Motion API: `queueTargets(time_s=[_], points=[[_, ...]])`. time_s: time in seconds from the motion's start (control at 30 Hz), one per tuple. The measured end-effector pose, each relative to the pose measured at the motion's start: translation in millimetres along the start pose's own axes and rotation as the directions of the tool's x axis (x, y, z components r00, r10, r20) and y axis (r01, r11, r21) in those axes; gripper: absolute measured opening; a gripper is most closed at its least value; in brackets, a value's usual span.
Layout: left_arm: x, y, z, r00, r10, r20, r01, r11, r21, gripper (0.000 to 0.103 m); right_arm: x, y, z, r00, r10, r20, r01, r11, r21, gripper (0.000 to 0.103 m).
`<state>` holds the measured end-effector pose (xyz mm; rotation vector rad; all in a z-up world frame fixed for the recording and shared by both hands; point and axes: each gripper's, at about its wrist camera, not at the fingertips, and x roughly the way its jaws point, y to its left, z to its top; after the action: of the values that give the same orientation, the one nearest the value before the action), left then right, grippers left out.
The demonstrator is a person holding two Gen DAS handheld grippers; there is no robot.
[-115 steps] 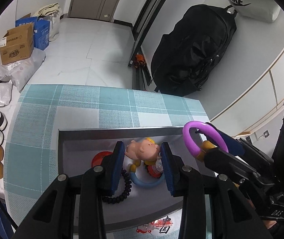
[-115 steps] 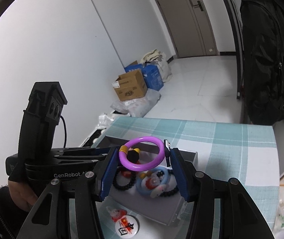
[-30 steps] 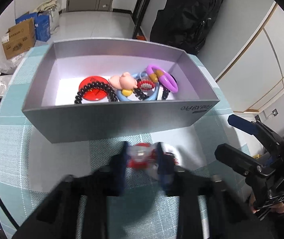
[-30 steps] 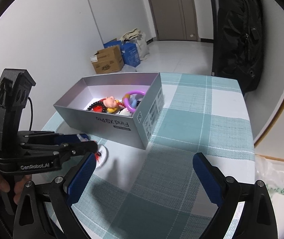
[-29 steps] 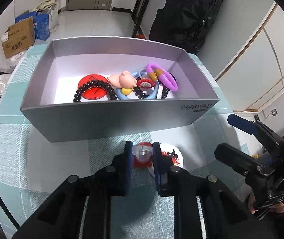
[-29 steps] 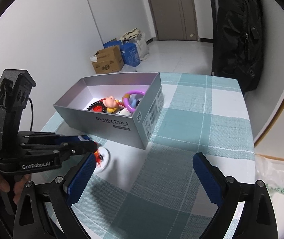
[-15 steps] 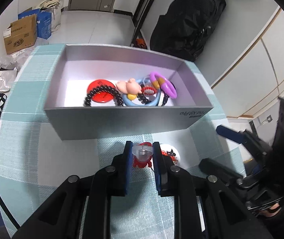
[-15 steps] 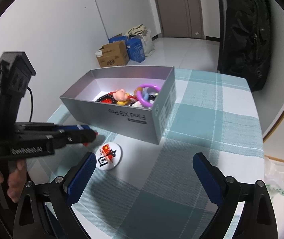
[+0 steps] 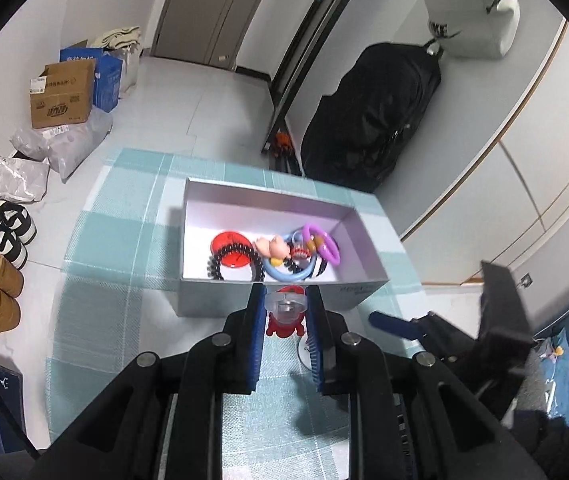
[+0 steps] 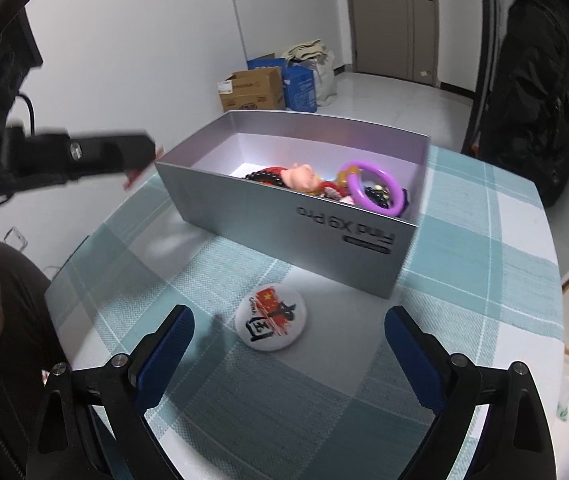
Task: Organize jewelry
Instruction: 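Grasp the red pacifier with the left gripper while the right gripper grasps the white China badge, then carry the red pacifier and white badge into the box and open both grippers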
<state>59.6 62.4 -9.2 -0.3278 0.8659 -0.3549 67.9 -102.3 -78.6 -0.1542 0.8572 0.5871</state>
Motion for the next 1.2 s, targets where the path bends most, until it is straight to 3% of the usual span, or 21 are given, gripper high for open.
queueTargets(time_s=[0.13, 0.2, 0.23, 0.37, 0.5, 0.83, 1.07, 1.2], points=[[-0.8, 2.6, 1.7, 1.000, 0.002, 0.012, -0.002, 1.000, -0.005, 0.014, 9.0, 7.2, -0.3, 0.999, -0.028, -0.020, 0.027, 0.999, -0.038, 0.085], [-1.3, 6.6, 2.4, 1.000, -0.002, 0.009, 0.002, 1.000, -0.014, 0.014, 14.4, 10.0, 0.4, 0.998, -0.042, -0.035, 0.040, 0.998, -0.050, 0.077], [-1.3, 8.1, 2.2, 1.000, -0.004, 0.007, 0.004, 1.000, -0.018, 0.014, 16.7, 10.6, 0.3, 0.998, -0.046, -0.044, 0.044, 0.997, -0.056, 0.069], [-2.8, 12.0, 4.7, 1.000, -0.016, 0.012, 0.017, 0.999, -0.033, 0.014, 20.3, 18.3, 0.1, 0.996, -0.077, -0.046, 0.072, 0.992, -0.101, 0.061], [-4.8, 12.1, 6.6, 0.999, -0.022, 0.023, 0.023, 0.999, -0.034, 0.014, 18.9, 25.9, -1.7, 0.998, -0.060, -0.035, 0.055, 0.990, -0.133, 0.042], [-3.1, 10.4, 7.0, 1.000, -0.020, 0.023, 0.020, 0.999, -0.032, 0.014, 16.5, 25.8, 4.4, 1.000, -0.028, -0.011, 0.027, 0.993, -0.112, 0.041], [-3.3, 9.8, 7.5, 1.000, -0.015, 0.026, 0.016, 0.999, -0.032, 0.014, 1.5, 16.8, 12.0, 0.998, 0.041, 0.048, -0.038, 0.998, -0.054, 0.041], [-0.6, 10.6, 9.2, 1.000, -0.017, 0.021, 0.018, 0.999, -0.038, 0.014, -10.9, 9.0, 21.8, 0.986, 0.118, 0.115, -0.120, 0.993, 0.005, 0.041]])
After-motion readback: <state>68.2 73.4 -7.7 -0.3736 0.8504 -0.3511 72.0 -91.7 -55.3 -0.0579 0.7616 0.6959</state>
